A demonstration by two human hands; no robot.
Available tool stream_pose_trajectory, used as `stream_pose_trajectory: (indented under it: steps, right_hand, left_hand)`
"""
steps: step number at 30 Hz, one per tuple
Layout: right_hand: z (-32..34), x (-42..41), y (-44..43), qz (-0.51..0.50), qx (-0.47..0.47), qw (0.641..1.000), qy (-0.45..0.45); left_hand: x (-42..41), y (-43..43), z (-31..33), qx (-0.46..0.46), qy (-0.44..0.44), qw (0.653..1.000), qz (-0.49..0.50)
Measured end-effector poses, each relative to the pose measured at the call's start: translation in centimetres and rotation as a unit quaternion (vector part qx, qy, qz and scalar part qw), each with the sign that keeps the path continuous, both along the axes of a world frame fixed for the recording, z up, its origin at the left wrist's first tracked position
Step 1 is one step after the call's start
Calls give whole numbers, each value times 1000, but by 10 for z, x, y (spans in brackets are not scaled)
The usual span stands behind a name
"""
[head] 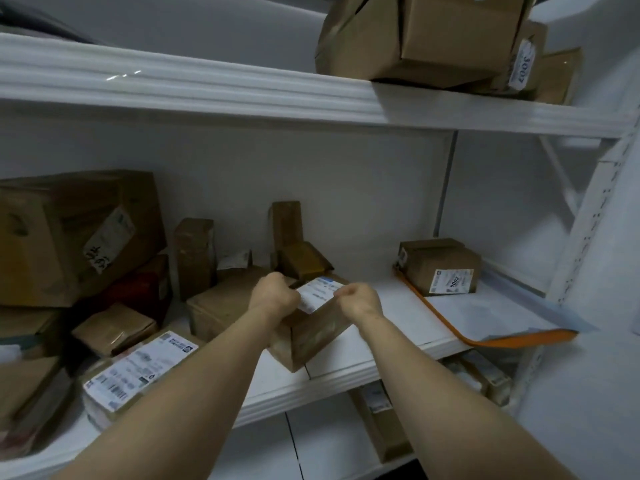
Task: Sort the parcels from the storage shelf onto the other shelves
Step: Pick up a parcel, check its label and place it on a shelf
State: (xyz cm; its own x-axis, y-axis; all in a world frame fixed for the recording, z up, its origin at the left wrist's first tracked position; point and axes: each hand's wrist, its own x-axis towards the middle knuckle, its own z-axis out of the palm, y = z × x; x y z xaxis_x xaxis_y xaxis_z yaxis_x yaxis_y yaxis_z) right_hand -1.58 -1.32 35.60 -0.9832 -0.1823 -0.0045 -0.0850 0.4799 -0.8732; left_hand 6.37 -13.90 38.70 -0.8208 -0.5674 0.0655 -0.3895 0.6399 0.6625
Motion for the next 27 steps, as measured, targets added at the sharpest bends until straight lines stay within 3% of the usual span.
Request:
stream_pose_trajectory:
  steps: [10, 18, 22, 27]
  right_hand:
    - [18, -58, -68, 31, 199, 974, 106]
    - [6, -106, -106, 46, 344, 938, 32]
    - [-1, -129, -119, 97, 346, 933, -9]
    - [-5, -142, -125, 80, 305, 948, 32]
  left_hand:
    - [-62, -67, 13, -25, -19, 999, -42]
    - [-98, -91, 12, -46, -43, 996, -57]
    - [-114, -105, 9, -17, -34, 999, -24]
    - [-122, -107, 10, -14, -38, 999, -14]
